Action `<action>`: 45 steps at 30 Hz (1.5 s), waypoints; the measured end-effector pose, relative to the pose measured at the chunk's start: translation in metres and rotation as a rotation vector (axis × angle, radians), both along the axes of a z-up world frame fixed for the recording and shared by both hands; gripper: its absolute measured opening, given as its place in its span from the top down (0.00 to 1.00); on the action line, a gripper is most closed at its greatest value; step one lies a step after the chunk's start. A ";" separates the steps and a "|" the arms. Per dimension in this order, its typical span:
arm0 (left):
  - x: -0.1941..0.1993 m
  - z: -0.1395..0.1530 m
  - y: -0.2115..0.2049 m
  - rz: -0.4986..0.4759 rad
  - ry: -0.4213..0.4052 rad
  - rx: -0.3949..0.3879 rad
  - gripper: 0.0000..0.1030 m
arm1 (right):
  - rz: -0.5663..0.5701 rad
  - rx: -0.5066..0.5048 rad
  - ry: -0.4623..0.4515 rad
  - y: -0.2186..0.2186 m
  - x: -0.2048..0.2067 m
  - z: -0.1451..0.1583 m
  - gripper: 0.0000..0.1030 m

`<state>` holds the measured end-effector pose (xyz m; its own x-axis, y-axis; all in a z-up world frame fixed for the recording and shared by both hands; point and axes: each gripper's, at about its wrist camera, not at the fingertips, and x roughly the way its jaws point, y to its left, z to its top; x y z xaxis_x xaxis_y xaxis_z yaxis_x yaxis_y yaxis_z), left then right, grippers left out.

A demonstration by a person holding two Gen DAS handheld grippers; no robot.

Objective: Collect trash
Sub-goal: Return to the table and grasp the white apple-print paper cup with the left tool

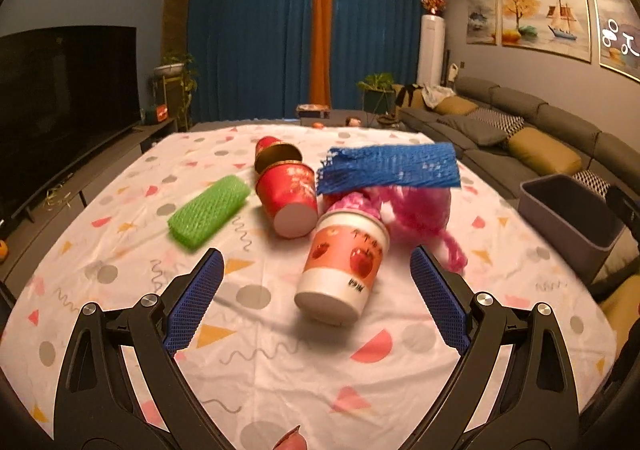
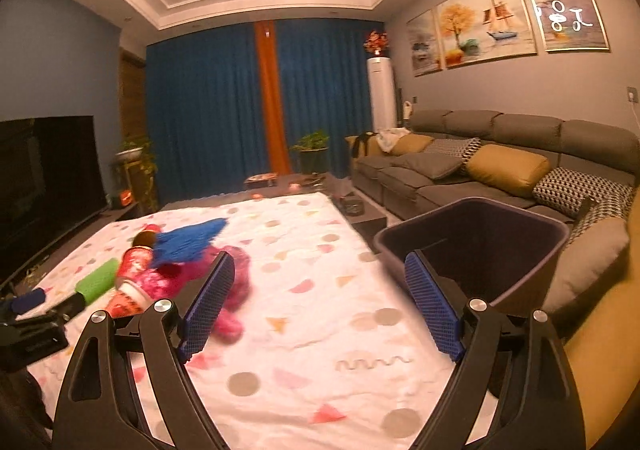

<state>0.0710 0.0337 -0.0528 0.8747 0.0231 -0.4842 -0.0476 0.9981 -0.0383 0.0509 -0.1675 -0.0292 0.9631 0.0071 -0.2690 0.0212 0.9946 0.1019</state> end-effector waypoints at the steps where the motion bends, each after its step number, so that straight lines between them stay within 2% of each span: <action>1: 0.002 -0.003 0.000 -0.009 0.011 -0.002 0.10 | 0.006 -0.001 0.001 0.003 0.001 0.001 0.18; 7: 0.023 -0.016 -0.004 -0.046 0.066 -0.015 0.10 | 0.030 -0.014 0.011 0.016 0.009 -0.001 0.18; 16: 0.056 -0.030 -0.003 -0.062 0.149 -0.073 0.11 | 0.061 -0.011 0.021 0.021 0.023 -0.003 0.18; 18: 0.063 -0.036 -0.001 -0.065 0.180 -0.092 0.15 | 0.070 -0.012 0.022 0.025 0.025 -0.004 0.18; 22: 0.068 -0.042 0.005 -0.080 0.222 -0.133 0.31 | 0.089 -0.022 0.030 0.034 0.030 -0.005 0.18; 24: 0.067 -0.043 0.006 -0.093 0.220 -0.144 0.40 | 0.096 -0.025 0.034 0.036 0.032 -0.005 0.18; 25: 0.066 -0.043 0.005 -0.097 0.219 -0.140 0.42 | 0.099 -0.027 0.037 0.039 0.033 -0.006 0.18; 30: 0.059 -0.041 0.009 -0.098 0.206 -0.139 0.43 | 0.124 -0.032 0.054 0.049 0.038 -0.008 0.18; 33: 0.045 -0.032 0.018 -0.091 0.176 -0.167 0.43 | 0.148 -0.038 0.068 0.059 0.042 -0.010 0.18; 38: 0.021 -0.009 0.042 -0.017 0.100 -0.174 0.43 | 0.213 -0.040 0.097 0.082 0.053 -0.013 0.18; 45: 0.010 0.010 0.078 0.122 0.028 -0.153 0.43 | 0.316 -0.059 0.162 0.131 0.085 -0.025 0.18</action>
